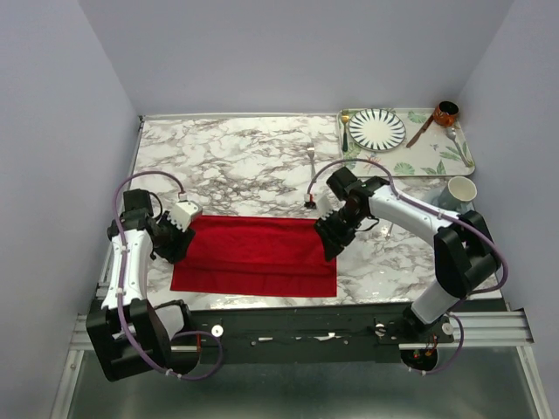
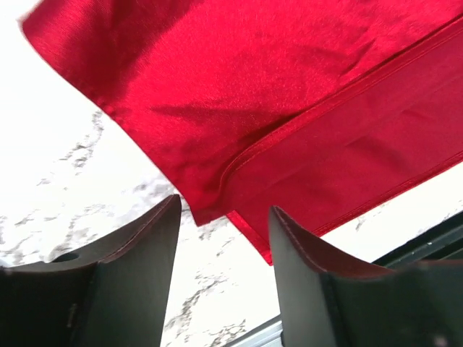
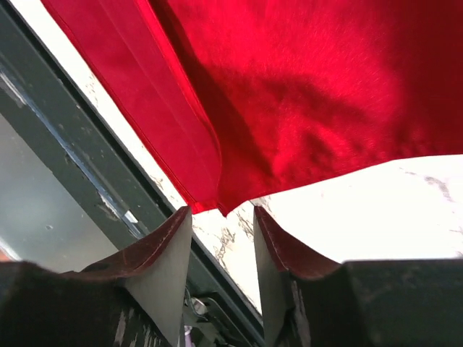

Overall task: Fold the napkin into a case and place the utensils inside
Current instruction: Fold and flatten the napkin at the center of the board.

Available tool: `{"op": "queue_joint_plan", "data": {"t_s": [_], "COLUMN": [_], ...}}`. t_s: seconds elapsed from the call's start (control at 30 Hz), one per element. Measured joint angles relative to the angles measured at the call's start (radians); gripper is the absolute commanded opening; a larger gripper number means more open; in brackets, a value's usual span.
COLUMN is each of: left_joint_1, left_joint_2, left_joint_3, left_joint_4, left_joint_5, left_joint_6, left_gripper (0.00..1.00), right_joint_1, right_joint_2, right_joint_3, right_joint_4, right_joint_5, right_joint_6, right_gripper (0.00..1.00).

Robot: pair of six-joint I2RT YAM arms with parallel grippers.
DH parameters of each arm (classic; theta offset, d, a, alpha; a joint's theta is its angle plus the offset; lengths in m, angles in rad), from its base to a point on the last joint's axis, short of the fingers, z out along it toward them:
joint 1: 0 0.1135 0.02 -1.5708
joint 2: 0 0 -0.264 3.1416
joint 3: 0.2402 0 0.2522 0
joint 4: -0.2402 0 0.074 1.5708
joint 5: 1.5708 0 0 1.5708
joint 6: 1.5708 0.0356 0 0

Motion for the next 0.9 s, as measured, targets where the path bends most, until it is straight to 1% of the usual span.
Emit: {"op": "queue_joint_plan", "data": {"t_s": [0.07, 0.17, 0.23, 0.37, 0.5, 0.63, 0.73, 0.9], "left_joint_1": [0.000, 0.001, 0.001, 0.002, 0.001, 0.001, 0.002, 0.002], "left_joint_2": [-0.014, 0.006, 0.037, 0.134, 0.203, 0.263, 0.267, 0.235], "left_joint_3": [0.022, 0.066, 0.085, 0.095, 0.095, 0.095, 0.091, 0.043], "left_joint_4": [-0.015, -0.020, -0.016, -0.002, 0.015, 0.020, 0.019, 0.010], "left_joint_5": [0.014, 0.039, 0.051, 0.064, 0.065, 0.064, 0.062, 0.053], "left_joint_6": [0.008, 0.006, 0.000, -0.030, -0.063, -0.078, -0.074, -0.038], "left_gripper": [0.65, 0.65, 0.64, 0.61, 0.56, 0.52, 0.46, 0.36], "right_joint_1": [0.000, 0.000, 0.000, 0.000, 0.000, 0.000, 0.001, 0.013], "right_joint_2": [-0.004, -0.001, 0.011, 0.072, 0.150, 0.188, 0.192, 0.192], "right_joint_3": [0.034, 0.079, 0.096, 0.100, 0.100, 0.099, 0.090, 0.057], "right_joint_4": [-0.017, -0.019, -0.017, -0.010, -0.003, -0.005, -0.011, -0.037], "right_joint_5": [-0.001, -0.008, -0.012, -0.011, -0.005, -0.006, -0.012, -0.039], "right_joint_6": [-0.002, -0.002, 0.005, 0.026, 0.041, 0.042, 0.038, 0.012], "right_gripper": [0.48, 0.44, 0.40, 0.38, 0.38, 0.37, 0.33, 0.33]}}
